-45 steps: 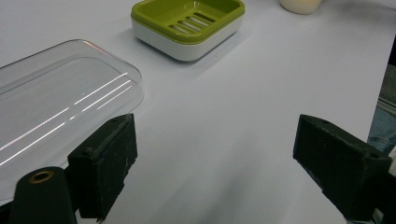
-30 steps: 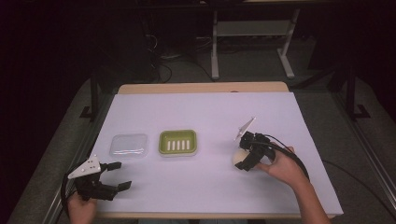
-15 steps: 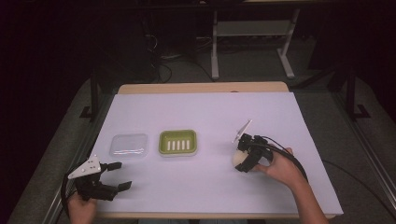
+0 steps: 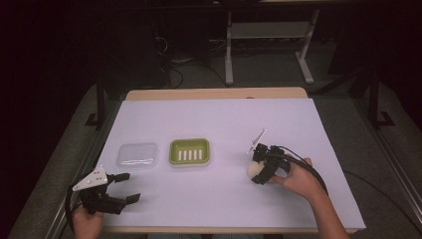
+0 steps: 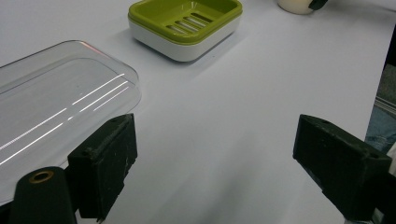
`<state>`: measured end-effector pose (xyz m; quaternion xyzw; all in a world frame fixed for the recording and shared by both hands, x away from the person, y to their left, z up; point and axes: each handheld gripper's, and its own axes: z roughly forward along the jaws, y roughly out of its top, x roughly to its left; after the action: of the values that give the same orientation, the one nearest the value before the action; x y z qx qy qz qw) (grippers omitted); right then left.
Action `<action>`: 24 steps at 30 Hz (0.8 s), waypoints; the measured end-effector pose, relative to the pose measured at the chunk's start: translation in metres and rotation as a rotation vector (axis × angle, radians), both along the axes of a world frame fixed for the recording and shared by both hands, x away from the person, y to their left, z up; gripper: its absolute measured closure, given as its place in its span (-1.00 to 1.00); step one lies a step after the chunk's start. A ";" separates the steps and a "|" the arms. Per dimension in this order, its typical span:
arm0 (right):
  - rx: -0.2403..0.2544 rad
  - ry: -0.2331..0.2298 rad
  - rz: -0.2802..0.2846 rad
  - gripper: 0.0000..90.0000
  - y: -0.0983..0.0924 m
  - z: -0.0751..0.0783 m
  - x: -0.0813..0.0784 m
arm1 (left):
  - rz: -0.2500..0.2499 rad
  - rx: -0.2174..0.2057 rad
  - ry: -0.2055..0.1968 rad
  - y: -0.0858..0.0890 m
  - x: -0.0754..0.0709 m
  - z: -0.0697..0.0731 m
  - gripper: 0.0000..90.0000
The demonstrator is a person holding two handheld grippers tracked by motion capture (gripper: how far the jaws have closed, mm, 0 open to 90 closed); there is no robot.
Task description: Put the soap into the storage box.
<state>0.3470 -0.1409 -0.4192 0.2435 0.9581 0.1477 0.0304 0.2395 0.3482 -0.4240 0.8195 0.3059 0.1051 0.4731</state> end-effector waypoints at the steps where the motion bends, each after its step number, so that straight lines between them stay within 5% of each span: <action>1: -0.002 0.001 0.001 -0.52 0.000 0.000 0.000 | 0.000 0.000 0.000 0.000 0.000 0.000 -0.71; 15: -0.034 -0.005 0.002 -0.49 0.004 0.003 -0.001 | 0.001 0.002 0.001 0.001 0.000 0.000 -0.71; 24: 0.011 -0.001 0.003 -0.49 0.007 0.023 0.003 | 0.001 0.001 -0.002 0.001 0.000 0.001 -0.71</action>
<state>0.3499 -0.1337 -0.3962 0.2422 0.9577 0.1529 0.0291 0.2391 0.3489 -0.4234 0.8195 0.3059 0.1065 0.4727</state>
